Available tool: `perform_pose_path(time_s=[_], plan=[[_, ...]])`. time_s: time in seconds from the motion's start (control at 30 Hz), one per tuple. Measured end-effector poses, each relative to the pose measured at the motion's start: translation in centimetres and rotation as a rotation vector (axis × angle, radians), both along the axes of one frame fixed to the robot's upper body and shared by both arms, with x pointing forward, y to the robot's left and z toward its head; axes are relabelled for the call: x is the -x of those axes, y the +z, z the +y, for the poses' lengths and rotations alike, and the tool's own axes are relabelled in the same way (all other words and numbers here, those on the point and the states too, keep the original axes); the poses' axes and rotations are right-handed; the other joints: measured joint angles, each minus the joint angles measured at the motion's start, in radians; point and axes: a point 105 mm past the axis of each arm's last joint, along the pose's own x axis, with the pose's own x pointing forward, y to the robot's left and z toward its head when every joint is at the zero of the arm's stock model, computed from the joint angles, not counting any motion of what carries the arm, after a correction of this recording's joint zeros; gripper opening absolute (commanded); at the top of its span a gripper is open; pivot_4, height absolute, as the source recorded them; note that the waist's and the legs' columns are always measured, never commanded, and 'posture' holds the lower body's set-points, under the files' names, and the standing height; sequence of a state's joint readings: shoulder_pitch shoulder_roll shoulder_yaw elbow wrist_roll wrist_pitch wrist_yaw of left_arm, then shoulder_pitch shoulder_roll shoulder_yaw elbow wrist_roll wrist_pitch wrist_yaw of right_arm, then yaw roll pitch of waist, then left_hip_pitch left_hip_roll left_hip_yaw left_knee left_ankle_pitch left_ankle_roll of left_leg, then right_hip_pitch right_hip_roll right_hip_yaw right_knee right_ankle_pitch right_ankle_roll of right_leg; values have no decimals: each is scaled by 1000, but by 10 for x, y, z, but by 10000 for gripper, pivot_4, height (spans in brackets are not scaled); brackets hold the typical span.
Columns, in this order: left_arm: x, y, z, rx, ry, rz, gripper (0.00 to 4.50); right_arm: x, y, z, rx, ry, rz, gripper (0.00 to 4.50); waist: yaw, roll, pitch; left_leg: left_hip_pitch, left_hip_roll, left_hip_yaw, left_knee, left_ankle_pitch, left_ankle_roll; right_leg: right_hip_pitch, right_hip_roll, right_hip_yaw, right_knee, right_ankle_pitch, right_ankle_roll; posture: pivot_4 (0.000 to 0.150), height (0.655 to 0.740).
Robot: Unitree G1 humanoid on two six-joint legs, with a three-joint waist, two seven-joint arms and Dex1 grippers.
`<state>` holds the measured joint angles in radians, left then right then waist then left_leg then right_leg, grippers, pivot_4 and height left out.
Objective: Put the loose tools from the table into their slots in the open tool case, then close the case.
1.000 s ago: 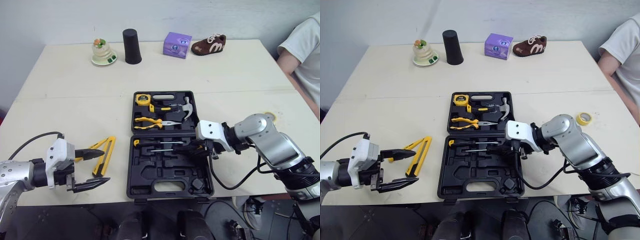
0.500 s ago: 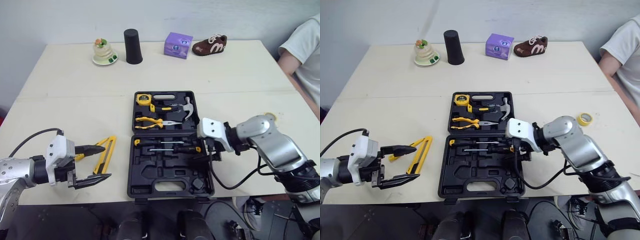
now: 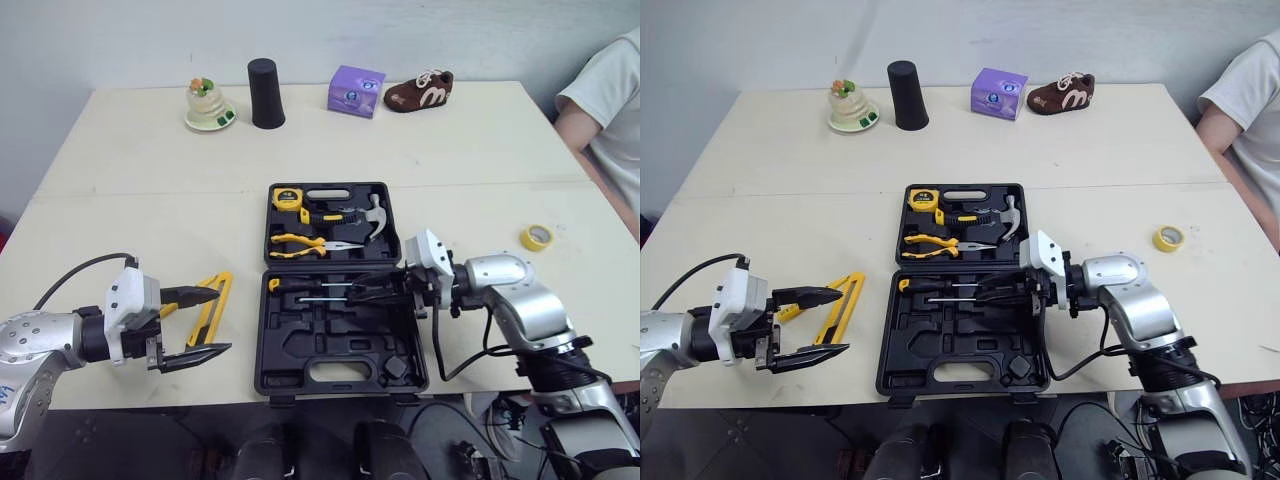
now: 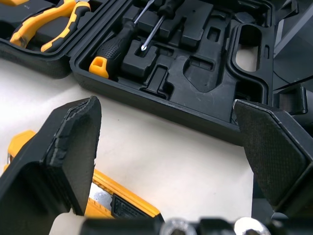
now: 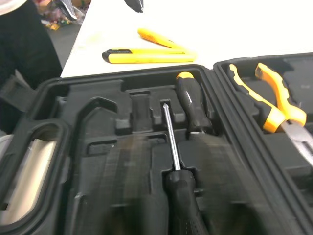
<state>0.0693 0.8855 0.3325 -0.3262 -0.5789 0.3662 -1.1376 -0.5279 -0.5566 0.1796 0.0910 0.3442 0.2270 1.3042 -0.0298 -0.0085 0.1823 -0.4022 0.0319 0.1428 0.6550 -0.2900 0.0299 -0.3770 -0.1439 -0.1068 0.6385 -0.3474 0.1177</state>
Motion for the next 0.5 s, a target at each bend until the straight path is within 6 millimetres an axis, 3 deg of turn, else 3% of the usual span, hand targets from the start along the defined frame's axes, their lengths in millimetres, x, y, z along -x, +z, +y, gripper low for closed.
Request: perform_pose_path(time_s=[0.27, 0.5], plan=[[-1, -2, 3, -12, 15, 3, 45000, -12, -18, -3, 27, -27, -14, 823, -1, 0, 0, 0, 0, 0, 0, 0, 0, 0, 0, 0, 1, 0, 0, 1500, 7400], [0, -6, 5, -21, 23, 16, 45000, -15, -21, 1, 45, -7, -65, 823, -1, -1, -1, 2, 0, 0, 1, 0, 0, 2, 0, 1, 3, 0, 0, 1500, 7400]])
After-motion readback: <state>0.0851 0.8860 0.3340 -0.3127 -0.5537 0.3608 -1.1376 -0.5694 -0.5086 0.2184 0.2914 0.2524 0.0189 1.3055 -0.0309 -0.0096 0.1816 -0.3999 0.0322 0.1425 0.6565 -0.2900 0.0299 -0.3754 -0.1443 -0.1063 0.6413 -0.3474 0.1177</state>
